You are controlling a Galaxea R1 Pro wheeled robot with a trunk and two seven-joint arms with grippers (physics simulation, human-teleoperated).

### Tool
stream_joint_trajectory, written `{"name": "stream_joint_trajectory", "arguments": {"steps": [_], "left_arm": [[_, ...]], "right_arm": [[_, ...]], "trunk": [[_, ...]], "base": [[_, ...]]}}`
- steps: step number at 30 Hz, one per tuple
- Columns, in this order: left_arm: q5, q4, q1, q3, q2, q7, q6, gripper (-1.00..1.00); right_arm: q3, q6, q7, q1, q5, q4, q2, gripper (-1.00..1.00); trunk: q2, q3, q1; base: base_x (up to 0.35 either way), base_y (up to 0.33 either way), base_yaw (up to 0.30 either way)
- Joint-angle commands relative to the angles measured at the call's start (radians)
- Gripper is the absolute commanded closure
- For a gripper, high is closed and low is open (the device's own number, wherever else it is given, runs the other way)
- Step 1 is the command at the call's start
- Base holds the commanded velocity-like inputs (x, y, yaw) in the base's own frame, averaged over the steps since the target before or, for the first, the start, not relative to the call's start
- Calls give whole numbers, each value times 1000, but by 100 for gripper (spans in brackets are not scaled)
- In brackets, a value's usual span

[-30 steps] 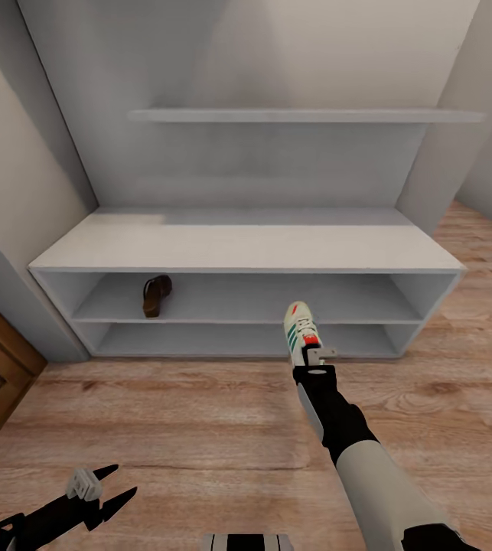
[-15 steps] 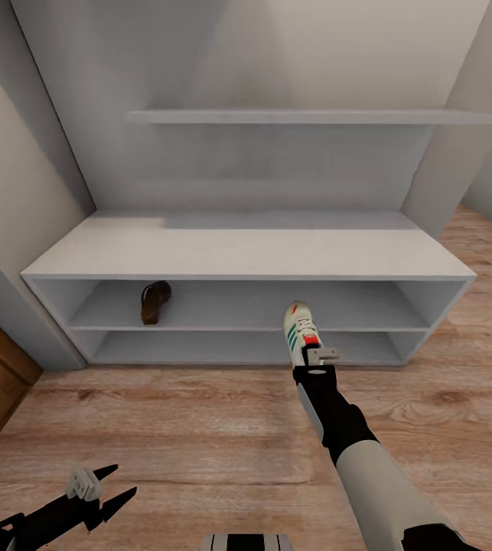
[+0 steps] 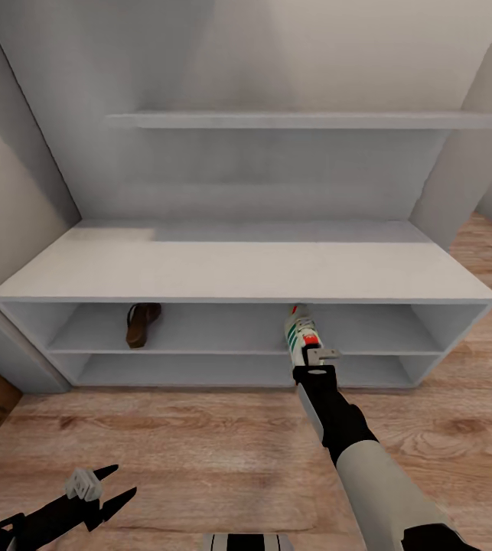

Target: Pick up the two gym shoes and the two sandals from the corridor floor and place them onto the hallstand (shoe rack) in the corridor, making sure they are on the rack and not on the floor. Arrange them so the two gym shoes are next to each other and the two sandals are next to each other.

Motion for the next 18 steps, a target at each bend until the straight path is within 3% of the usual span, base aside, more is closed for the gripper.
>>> {"name": "stream_joint_trajectory", "arguments": {"steps": [1, 18], "left_arm": [[-4, 0, -1, 2, 0, -3, -9, -100], [-4, 0, -1, 1, 0, -4, -9, -100]], "right_arm": [[2, 9, -2, 0, 8, -1, 0, 100], [2, 9, -2, 0, 8, -1, 0, 100]], "trunk": [[0, -1, 0], [0, -1, 0]], "base": [[281, -143, 0], [146, -41, 0]]}}
